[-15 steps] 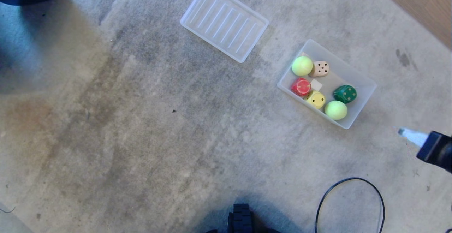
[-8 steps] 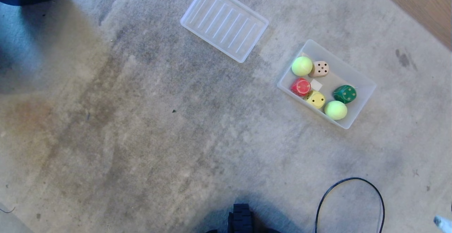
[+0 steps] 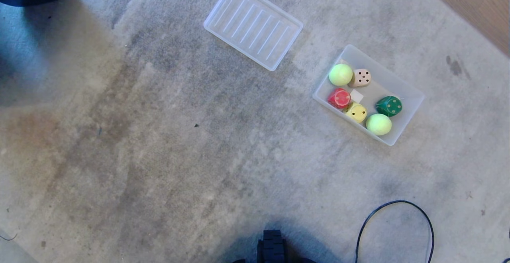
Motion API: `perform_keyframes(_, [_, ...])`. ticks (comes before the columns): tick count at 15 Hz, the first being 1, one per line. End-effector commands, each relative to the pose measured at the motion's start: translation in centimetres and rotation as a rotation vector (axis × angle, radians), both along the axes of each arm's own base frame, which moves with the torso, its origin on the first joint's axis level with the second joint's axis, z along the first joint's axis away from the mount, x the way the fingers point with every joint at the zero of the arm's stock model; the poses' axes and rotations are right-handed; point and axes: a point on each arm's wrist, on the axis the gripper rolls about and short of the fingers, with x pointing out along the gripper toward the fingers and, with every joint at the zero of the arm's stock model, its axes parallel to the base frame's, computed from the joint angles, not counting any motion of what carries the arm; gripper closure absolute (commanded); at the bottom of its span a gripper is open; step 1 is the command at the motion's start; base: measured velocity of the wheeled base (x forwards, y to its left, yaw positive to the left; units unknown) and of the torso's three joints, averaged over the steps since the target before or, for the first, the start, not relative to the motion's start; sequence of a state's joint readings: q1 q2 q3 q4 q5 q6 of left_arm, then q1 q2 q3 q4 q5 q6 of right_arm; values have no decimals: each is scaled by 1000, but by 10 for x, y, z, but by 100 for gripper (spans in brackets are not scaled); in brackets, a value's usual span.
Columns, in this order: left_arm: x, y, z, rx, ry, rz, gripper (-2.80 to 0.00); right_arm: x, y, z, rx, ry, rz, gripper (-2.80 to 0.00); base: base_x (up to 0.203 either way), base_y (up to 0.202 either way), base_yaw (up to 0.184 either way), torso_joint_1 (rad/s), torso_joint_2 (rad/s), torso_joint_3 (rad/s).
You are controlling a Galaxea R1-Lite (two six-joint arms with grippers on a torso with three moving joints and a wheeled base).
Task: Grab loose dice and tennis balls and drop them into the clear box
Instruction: Close the lid
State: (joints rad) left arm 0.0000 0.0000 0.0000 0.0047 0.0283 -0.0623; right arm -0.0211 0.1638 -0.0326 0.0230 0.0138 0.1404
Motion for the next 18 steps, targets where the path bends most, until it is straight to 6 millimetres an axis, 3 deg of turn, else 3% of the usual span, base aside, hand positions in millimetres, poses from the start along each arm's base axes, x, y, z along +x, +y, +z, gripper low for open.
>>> perform_keyframes(1, [0, 0, 0, -1, 0, 1, 0, -10, 0, -2, -3, -124, 8, 0, 0, 0, 0, 0, 0, 0])
perform_keyframes(5, [0, 0, 0, -1, 0, 1, 0, -11, -1, -5, -36, -223, -31, 0, 0, 0, 0, 0, 0, 0])
perform_keyframes(7, [0, 0, 0, -1, 0, 1, 0, -11, 1, -4, -32, -232, 39, 0, 0, 0, 0, 0, 0, 0])
perform_keyframes(10, [0, 0, 0, -1, 0, 1, 0, -10, -1, -5, -17, -230, -44, 0, 0, 0, 0, 0, 0, 0])
perform_keyframes(18, [0, 0, 0, -1, 0, 1, 0, -9, -1, -6, -73, -242, -29, 0, 0, 0, 0, 0, 0, 0])
